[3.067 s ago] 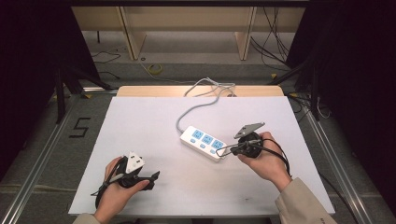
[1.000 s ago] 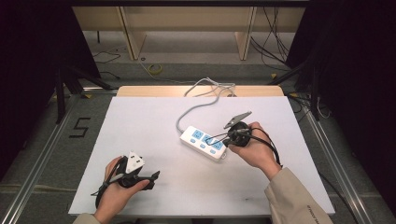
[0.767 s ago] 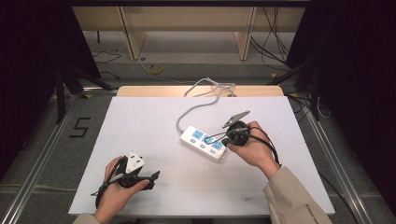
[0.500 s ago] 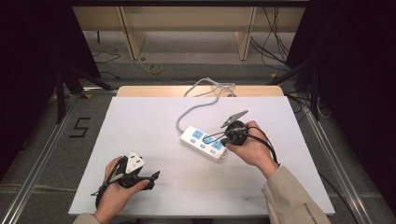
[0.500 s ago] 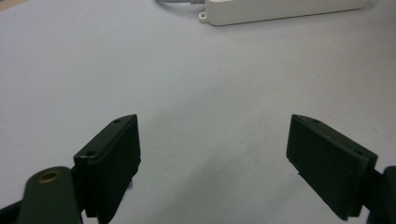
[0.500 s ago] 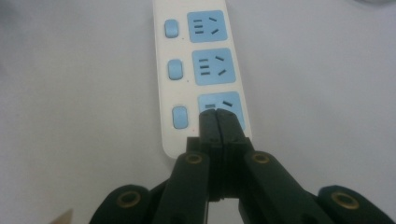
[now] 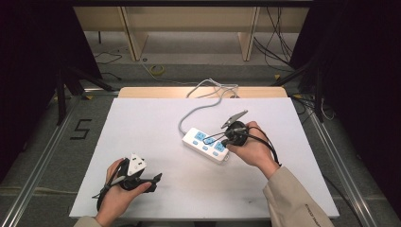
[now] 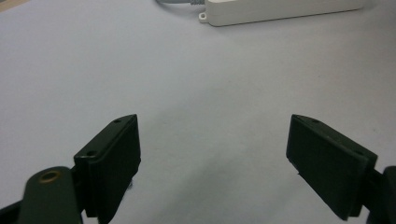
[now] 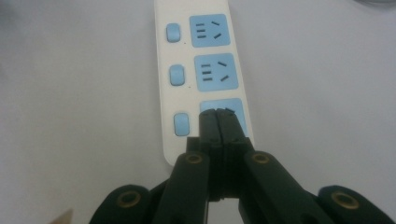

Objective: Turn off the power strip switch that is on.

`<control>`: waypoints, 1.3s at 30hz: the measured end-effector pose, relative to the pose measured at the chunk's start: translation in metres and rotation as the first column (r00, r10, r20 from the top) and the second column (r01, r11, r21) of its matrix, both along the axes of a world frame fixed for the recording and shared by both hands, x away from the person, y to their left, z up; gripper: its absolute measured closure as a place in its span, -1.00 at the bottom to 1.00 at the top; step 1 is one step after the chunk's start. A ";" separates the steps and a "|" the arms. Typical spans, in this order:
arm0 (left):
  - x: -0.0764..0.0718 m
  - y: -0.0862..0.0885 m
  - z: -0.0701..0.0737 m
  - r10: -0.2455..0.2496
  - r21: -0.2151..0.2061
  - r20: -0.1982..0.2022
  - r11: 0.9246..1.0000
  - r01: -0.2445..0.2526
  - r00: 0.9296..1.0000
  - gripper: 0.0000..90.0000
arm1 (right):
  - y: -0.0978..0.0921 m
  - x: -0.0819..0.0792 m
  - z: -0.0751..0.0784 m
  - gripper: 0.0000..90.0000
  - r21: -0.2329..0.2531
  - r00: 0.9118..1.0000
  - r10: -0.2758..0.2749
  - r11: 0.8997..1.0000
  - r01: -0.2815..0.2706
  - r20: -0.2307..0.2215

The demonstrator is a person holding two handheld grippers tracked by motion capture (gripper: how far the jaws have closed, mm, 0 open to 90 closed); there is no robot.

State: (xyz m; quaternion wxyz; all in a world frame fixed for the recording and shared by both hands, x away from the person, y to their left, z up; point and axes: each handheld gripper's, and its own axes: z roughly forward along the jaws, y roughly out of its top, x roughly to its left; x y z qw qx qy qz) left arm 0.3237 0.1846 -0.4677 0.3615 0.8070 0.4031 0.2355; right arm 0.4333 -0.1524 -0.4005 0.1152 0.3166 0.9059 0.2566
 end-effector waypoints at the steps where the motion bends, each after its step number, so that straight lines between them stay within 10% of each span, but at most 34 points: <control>1: 0.000 0.000 0.000 0.000 0.000 0.000 1.000 0.000 1.000 -0.61 | 0.001 0.000 0.000 1.00 0.000 1.000 0.003 1.000 -0.003 0.000; 39: 0.000 0.000 0.000 -0.001 -0.001 0.002 1.000 0.001 1.000 -0.61 | 0.020 0.010 -0.009 1.00 -0.029 0.999 0.027 0.999 -0.028 -0.034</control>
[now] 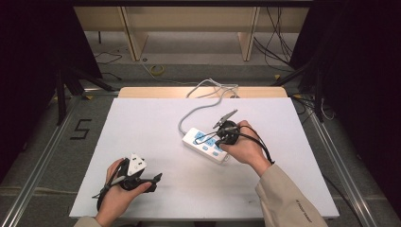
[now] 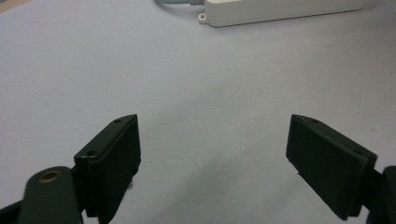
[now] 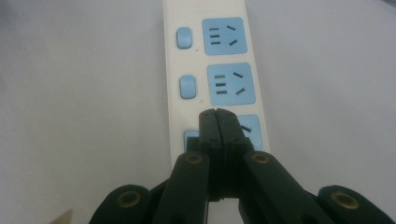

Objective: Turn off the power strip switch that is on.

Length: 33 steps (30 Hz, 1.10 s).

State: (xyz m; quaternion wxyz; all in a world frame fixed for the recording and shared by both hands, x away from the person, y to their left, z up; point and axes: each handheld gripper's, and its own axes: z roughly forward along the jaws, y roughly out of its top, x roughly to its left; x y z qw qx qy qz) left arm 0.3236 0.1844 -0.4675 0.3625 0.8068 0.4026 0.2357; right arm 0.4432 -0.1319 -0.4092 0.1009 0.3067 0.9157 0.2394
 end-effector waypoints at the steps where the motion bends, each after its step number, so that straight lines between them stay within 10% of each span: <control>1: 0.000 0.000 0.000 0.000 0.000 0.000 1.000 0.000 1.000 -0.61 | 0.001 0.000 0.000 1.00 0.002 1.000 -0.003 1.000 0.003 -0.003; 33: 0.000 -0.001 0.000 -0.002 -0.001 -0.001 1.000 0.002 1.000 -0.61 | 0.013 0.005 -0.008 1.00 -0.028 0.999 0.021 0.999 -0.022 -0.033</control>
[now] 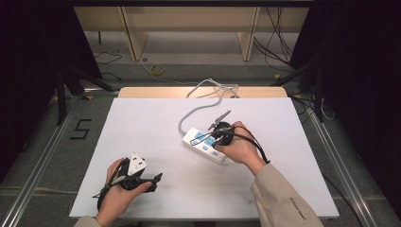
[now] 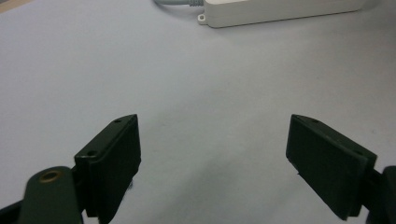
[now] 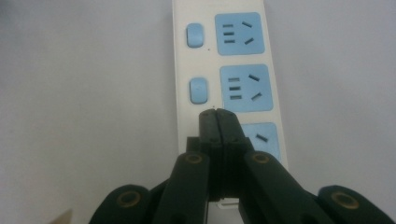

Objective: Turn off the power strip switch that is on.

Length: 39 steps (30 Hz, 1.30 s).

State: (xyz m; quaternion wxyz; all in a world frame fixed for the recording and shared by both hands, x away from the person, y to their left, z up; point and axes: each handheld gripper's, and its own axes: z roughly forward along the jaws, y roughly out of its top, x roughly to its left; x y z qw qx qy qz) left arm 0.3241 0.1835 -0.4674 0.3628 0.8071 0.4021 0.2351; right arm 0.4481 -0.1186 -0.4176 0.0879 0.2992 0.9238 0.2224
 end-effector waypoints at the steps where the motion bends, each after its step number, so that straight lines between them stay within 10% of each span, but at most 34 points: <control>1: 0.000 0.000 0.000 0.000 0.000 0.000 1.000 0.000 1.000 -0.60 | 0.000 0.000 0.000 1.00 -0.002 1.000 0.001 1.000 -0.001 0.002; 39: 0.000 0.000 0.000 -0.003 0.002 0.001 1.000 0.003 1.000 -0.60 | 0.009 0.004 -0.016 1.00 -0.088 0.999 0.007 0.996 -0.012 -0.052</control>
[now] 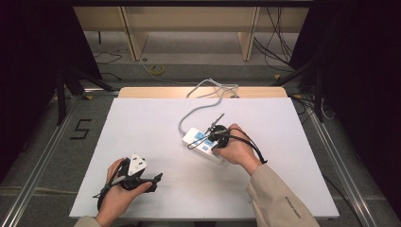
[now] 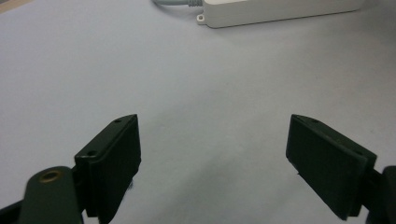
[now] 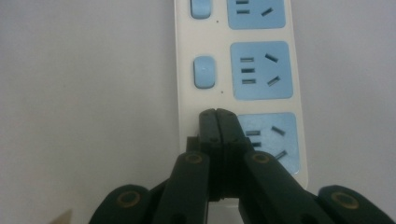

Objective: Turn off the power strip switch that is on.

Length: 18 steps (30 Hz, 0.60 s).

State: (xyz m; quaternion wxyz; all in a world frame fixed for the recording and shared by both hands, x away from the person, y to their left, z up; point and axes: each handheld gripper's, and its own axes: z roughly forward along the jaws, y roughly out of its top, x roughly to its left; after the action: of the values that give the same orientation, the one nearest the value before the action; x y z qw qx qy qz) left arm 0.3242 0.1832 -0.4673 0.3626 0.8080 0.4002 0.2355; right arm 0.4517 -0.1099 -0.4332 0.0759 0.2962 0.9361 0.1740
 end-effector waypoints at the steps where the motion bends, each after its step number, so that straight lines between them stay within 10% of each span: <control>1: 0.000 0.000 0.000 0.000 0.000 0.000 1.000 0.000 1.000 -0.60 | 0.000 0.000 0.000 1.00 -0.001 1.000 0.000 1.000 0.000 0.000; 18: 0.000 -0.001 0.000 -0.001 0.000 -0.001 1.000 0.001 1.000 -0.60 | 0.002 -0.002 0.000 1.00 -0.021 1.000 0.006 1.000 -0.006 0.017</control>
State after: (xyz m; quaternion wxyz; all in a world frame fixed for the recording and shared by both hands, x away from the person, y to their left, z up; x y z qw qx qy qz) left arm 0.3237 0.1821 -0.4673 0.3624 0.8084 0.4000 0.2349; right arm 0.4499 -0.1079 -0.4335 0.0867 0.2909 0.9381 0.1669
